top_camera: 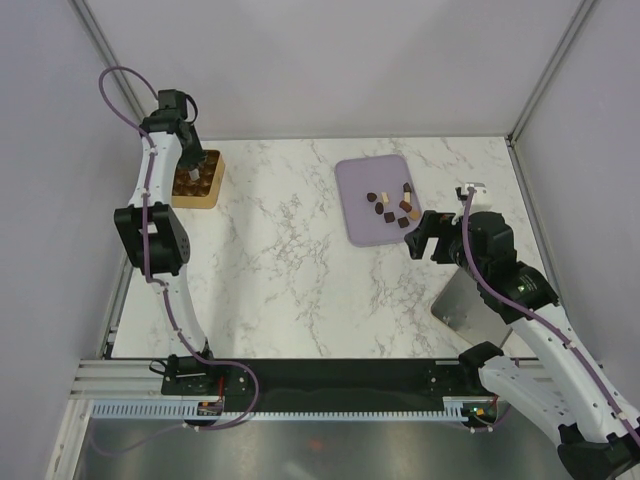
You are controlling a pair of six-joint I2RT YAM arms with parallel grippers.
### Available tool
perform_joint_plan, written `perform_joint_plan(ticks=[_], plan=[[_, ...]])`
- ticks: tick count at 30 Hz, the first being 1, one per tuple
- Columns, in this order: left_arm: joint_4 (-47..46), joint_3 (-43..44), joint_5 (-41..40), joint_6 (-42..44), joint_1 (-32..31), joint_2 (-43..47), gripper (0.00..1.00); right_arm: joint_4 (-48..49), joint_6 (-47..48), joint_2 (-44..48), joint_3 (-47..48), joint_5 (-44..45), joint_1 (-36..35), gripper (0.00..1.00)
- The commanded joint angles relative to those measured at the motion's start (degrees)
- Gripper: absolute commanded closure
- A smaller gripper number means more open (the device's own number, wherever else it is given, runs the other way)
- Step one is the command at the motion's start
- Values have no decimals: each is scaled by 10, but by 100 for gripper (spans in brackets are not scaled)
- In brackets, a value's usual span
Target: Pack the chocolate
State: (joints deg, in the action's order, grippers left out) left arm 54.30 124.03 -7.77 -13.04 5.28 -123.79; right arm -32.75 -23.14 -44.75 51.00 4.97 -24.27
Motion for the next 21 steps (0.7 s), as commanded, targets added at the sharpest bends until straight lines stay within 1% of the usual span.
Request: perform_joint_plan(ticks=[1, 9, 11, 13, 17, 21], plan=[[-20, 22, -23, 22, 2, -12, 64, 26, 6, -1, 0, 11, -2, 3], [-23, 28, -15, 37, 2, -18, 52, 26, 5, -2, 1, 14, -2, 3], [-22, 25, -11, 38, 1, -6, 51, 25, 3, -2, 1, 14, -2, 3], [-22, 17, -25, 35, -4, 7, 50, 26, 2, -5, 1, 11, -2, 3], [-22, -6, -28, 35, -20, 53, 50, 21, -2, -2, 0, 6, -2, 3], [-23, -60, -28, 35, -40, 97, 50, 9, -2, 7, 9, 6, -2, 3]])
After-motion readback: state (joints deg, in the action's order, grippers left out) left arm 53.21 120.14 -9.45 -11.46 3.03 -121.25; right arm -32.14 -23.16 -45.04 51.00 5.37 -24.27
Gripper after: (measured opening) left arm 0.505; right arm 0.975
